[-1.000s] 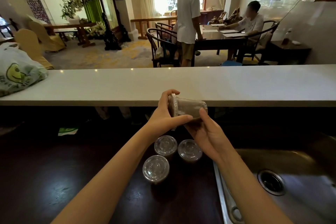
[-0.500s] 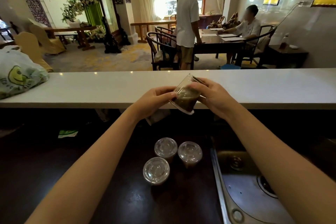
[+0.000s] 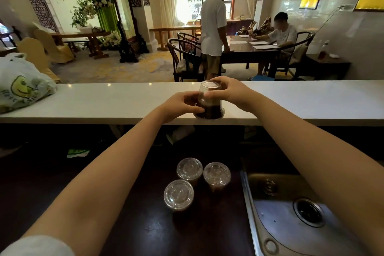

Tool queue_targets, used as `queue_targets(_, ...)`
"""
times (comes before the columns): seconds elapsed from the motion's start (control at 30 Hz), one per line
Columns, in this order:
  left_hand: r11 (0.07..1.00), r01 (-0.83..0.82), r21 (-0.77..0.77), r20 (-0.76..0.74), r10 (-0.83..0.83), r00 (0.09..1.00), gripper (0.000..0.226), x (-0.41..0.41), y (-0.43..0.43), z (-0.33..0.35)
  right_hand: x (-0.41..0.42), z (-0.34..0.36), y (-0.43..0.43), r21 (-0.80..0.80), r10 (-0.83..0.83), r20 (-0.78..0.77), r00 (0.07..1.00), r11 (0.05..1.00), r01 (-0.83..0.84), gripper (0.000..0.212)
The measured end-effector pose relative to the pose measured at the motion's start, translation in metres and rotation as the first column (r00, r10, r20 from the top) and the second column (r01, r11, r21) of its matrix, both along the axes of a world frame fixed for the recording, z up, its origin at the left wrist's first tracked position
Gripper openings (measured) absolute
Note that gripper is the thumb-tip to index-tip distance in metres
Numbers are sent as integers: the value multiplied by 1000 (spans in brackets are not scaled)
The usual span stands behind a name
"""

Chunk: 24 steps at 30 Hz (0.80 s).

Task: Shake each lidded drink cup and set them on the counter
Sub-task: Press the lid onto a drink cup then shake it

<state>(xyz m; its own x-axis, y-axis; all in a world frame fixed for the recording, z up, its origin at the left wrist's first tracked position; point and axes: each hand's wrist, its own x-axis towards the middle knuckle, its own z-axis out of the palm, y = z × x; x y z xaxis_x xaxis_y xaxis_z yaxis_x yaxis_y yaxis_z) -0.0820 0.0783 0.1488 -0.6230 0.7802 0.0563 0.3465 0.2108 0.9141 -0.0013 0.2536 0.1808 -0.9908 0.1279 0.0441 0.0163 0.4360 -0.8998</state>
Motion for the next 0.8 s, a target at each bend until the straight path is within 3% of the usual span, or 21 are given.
queue_targets(0.3, 1000, 3, -17, 54, -2, 999, 47, -9, 7, -12, -6, -8, 0, 39, -37, 41, 998, 999, 36, 66)
queue_targets(0.63, 978, -132, 160, -29, 139, 990, 53, 8, 8, -44, 0, -11, 8, -28, -119, -13, 993, 993, 118, 66)
queue_targets(0.7, 967, -160, 198, 59, 151, 987, 61, 11, 10, -54, 0, -10, 8, -46, -120, -18, 993, 992, 119, 66)
queue_targets(0.8, 927, -189, 324, 363, 62, 930, 64, 22, 14, -66, 0, -8, 9, -120, -116, -17, 993, 986, 113, 65)
